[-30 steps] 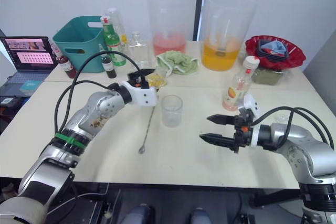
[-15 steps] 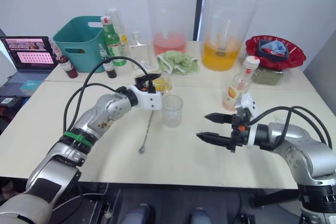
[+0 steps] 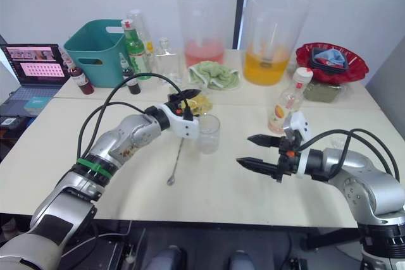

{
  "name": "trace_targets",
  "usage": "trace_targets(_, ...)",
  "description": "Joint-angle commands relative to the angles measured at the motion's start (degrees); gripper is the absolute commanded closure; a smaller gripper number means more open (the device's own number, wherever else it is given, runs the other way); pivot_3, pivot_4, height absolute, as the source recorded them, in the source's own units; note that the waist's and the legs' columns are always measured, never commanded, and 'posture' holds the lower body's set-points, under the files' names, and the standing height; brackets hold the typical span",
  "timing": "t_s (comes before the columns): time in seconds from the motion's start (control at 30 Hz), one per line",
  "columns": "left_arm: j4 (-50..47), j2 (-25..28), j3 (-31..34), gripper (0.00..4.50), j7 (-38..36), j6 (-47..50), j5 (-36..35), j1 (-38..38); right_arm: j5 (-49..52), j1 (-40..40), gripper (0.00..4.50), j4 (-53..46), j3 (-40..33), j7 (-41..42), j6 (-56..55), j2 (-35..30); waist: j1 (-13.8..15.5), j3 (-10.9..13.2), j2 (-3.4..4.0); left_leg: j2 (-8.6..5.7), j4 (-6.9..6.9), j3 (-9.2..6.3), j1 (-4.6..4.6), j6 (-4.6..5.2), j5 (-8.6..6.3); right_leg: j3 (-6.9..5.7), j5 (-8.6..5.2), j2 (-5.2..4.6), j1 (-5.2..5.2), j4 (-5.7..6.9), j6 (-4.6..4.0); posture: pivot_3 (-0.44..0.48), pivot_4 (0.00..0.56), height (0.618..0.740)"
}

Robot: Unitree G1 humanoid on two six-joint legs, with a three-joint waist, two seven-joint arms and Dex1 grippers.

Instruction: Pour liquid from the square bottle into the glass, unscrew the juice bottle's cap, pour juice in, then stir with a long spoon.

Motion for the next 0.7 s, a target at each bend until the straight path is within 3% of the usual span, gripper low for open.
trace_targets(0.03, -3.83, 0.61, 0.74, 1.71, 3.81, -1.3, 1.6, -2.47, -0.41, 0.32, 0.02, -0.83, -0.98, -0.1, -1.51, -0.1, 0.01, 0.0, 0.0, 0.0, 0.0, 0.0, 0.0, 0.0, 0.0, 0.0, 0.0, 0.0, 0.0, 0.01, 0.0, 0.0, 0.15, 0.74)
trace_targets(0.7, -2.38, 2.5, -2.35, 1.71, 12.32, -1.04, 12.35, -4.99, -2.77, -1.99, 0.02, 2.22, 0.92, 0.15, -3.34, 1.57, 0.0, 0.0, 0.0, -0.01, 0.0, 0.0, -0.01, 0.0, 0.0, 0.0, 0.0, 0.0, -0.04, 0.07, 0.0, 0.0, 0.15, 0.74)
